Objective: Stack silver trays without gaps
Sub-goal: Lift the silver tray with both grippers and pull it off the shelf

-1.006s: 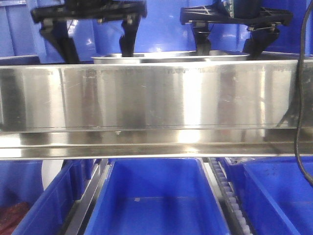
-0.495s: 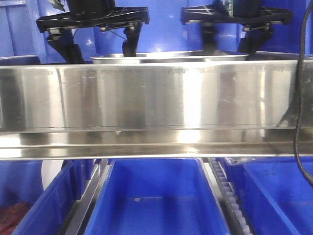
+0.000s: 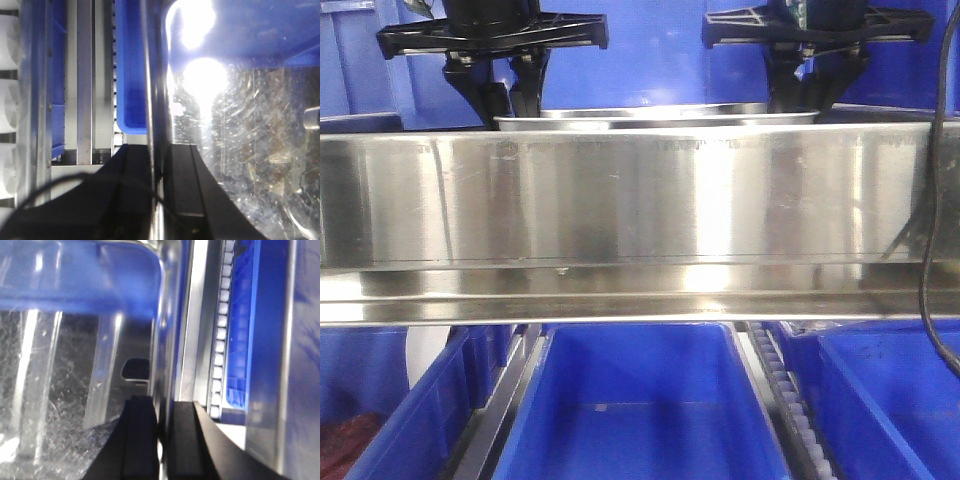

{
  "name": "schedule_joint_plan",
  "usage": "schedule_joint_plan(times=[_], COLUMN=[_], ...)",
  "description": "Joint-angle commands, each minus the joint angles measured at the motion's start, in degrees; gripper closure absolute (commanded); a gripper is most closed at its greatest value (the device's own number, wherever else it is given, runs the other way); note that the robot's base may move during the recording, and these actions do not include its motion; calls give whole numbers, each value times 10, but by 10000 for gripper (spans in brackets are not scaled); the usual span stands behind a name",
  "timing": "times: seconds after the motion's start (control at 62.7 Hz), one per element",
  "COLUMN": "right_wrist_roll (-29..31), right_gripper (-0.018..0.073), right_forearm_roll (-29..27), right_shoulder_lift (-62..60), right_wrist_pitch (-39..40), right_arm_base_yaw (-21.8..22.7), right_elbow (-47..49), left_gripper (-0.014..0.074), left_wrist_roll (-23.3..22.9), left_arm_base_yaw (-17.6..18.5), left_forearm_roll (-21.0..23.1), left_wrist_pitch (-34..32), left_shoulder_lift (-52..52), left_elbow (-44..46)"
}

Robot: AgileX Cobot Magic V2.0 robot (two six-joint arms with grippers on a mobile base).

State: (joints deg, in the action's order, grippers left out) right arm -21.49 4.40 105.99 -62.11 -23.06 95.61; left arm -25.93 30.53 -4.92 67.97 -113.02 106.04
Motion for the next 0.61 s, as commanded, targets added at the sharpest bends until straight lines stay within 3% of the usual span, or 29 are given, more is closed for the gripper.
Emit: schedule_joint_plan(times=[0.0, 0.255, 0.591], right_wrist_roll=[15, 15, 15], right_gripper=[510, 509, 503], right_forearm_roll=[4, 4, 9], right_shoulder_lift=[-45, -84, -139], right_wrist_pitch=[10, -6, -41], right_arm_base_yaw=[-2, -2, -21], right_elbow=[17, 17, 17], left_gripper=[637, 637, 637], left_wrist_roll=[8, 21, 26], left_arm_base_yaw=[7, 14, 39], left_forearm_roll=[16, -15, -29], left_wrist_pitch=[-4, 70, 72], left_shoulder_lift=[23, 24, 88], left_elbow=[15, 83, 118])
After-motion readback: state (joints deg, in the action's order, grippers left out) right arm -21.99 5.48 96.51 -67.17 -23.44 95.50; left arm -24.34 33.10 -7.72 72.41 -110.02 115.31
